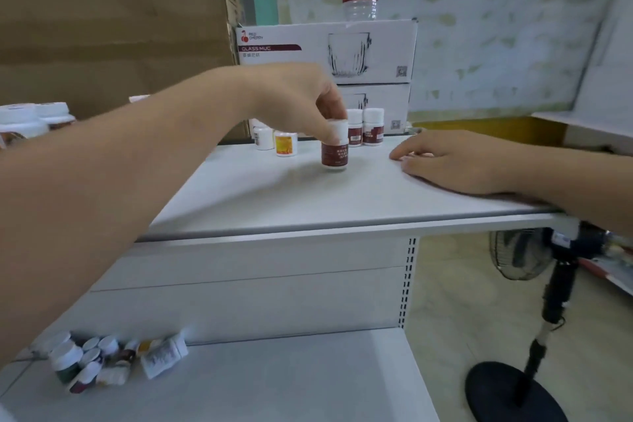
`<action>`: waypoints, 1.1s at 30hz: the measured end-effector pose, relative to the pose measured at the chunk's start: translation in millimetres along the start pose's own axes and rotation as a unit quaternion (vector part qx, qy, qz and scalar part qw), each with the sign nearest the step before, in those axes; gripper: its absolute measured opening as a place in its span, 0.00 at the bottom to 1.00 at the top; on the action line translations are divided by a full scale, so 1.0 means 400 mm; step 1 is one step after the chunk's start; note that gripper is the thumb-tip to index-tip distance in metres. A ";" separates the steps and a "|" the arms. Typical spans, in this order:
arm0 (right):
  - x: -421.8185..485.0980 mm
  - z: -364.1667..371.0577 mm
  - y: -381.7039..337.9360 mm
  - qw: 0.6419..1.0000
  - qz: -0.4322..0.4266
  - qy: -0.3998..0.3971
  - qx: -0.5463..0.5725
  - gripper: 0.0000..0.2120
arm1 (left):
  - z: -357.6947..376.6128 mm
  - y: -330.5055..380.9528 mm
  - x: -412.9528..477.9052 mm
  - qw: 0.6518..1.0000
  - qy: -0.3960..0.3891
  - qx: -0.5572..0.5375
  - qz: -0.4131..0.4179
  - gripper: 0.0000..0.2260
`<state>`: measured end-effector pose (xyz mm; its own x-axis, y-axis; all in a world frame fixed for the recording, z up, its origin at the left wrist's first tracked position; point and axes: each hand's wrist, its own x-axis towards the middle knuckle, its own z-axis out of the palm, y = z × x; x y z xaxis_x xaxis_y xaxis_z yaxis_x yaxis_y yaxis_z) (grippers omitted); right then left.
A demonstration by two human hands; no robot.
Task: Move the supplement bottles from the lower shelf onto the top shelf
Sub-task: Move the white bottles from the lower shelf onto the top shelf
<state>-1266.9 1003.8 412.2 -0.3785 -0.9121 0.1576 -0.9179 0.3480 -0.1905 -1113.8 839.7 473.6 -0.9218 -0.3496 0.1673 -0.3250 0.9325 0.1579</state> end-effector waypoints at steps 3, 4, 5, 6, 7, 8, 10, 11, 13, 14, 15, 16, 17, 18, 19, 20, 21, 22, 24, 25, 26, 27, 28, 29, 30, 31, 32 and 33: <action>-0.001 0.004 0.012 1.000 -0.018 -0.005 0.007 0.18 | 0.023 0.023 0.051 0.999 0.014 0.030 0.015 0.13; 0.002 0.005 0.014 1.000 -0.021 -0.003 0.009 0.18 | 0.030 0.024 0.064 0.999 0.020 0.035 0.017 0.14; 0.004 0.006 0.016 1.000 -0.023 -0.003 0.010 0.18 | 0.035 0.022 0.073 0.999 0.025 0.036 0.017 0.13; 0.006 0.008 0.019 1.000 -0.026 -0.003 0.009 0.17 | 0.039 0.018 0.080 0.999 0.032 0.036 0.016 0.13; 0.008 0.010 0.022 1.000 -0.028 -0.003 0.009 0.17 | 0.042 0.013 0.086 0.998 0.039 0.036 0.016 0.13; 0.012 0.012 0.025 1.000 -0.030 -0.002 0.009 0.17 | 0.044 0.008 0.091 0.998 0.048 0.037 0.018 0.13; 0.017 0.016 0.028 1.000 -0.027 -0.002 0.011 0.17 | 0.052 -0.002 0.099 0.996 0.071 0.041 0.026 0.13; 0.020 0.017 0.029 1.000 -0.024 -0.002 0.013 0.17 | 0.056 -0.006 0.104 0.995 0.084 0.045 0.031 0.14; 0.023 0.018 0.031 1.000 -0.020 -0.005 0.017 0.17 | 0.065 -0.013 0.111 0.992 0.105 0.056 0.046 0.13; 0.023 0.018 0.031 1.000 -0.019 -0.006 0.018 0.16 | 0.067 -0.015 0.115 0.990 0.111 0.063 0.054 0.13; 0.022 0.018 0.030 1.000 -0.020 -0.006 0.019 0.16 | 0.069 -0.016 0.118 0.989 0.115 0.070 0.061 0.13; 0.022 0.018 0.029 1.000 -0.020 -0.005 0.019 0.16 | 0.070 -0.017 0.121 0.988 0.119 0.074 0.068 0.14; 0.023 0.018 0.029 1.000 -0.020 -0.006 0.019 0.16 | 0.071 -0.018 0.126 0.987 0.122 0.078 0.073 0.14; 0.024 0.018 0.029 1.000 -0.020 -0.006 0.020 0.16 | 0.074 -0.019 0.130 0.986 0.126 0.080 0.076 0.14; 0.026 0.018 0.029 1.000 -0.021 -0.007 0.020 0.16 | 0.078 -0.021 0.135 0.985 0.130 0.083 0.078 0.14; 0.028 0.018 0.031 1.000 -0.023 -0.007 0.018 0.16 | 0.082 -0.024 0.139 0.984 0.137 0.086 0.080 0.15; 0.029 0.018 0.033 1.000 -0.025 -0.007 0.016 0.16 | 0.086 -0.026 0.143 0.982 0.144 0.090 0.083 0.15; 0.030 0.019 0.034 1.000 -0.026 -0.008 0.014 0.16 | 0.091 -0.029 0.146 0.980 0.152 0.096 0.086 0.15; 0.031 0.022 0.035 1.000 -0.028 -0.009 0.009 0.15 | 0.099 -0.034 0.148 0.977 0.164 0.107 0.086 0.16; 0.031 0.022 0.035 1.000 -0.028 -0.009 0.007 0.15 | 0.101 -0.033 0.145 0.976 0.165 0.113 0.082 0.16; 0.031 0.021 0.033 1.000 -0.027 -0.009 0.007 0.16 | 0.101 -0.030 0.140 0.976 0.160 0.124 0.078 0.16; 0.029 0.019 0.030 1.000 -0.024 -0.010 0.006 0.16 | 0.098 -0.027 0.133 0.976 0.152 0.140 0.075 0.16; 0.025 0.017 0.026 1.000 -0.021 -0.010 0.002 0.16 | 0.092 -0.025 0.122 0.975 0.142 0.158 0.069 0.16; 0.020 0.014 0.021 1.000 -0.020 -0.010 -0.007 0.16 | 0.081 -0.025 0.105 0.975 0.130 0.173 0.060 0.18; 0.016 0.010 0.015 1.000 -0.018 -0.007 -0.021 0.16 | 0.065 -0.027 0.084 0.976 0.114 0.178 0.047 0.20; 0.012 0.005 0.008 0.999 -0.016 0.001 -0.036 0.16 | 0.047 -0.033 0.058 0.980 0.096 0.174 0.031 0.21; 0.009 0.000 -0.003 0.999 -0.014 0.013 -0.050 0.16 | 0.029 -0.043 0.028 0.983 0.075 0.164 0.016 0.21; 0.004 -0.004 -0.017 0.998 -0.014 0.026 -0.059 0.16 | 0.013 -0.055 -0.006 0.986 0.054 0.157 0.003 0.20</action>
<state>-1261.3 1000.2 415.4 -0.3550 -0.9104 0.2124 -0.9348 0.3480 -0.0709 -1105.6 820.7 464.7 -0.9015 -0.3363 0.2724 -0.3850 0.9107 -0.1497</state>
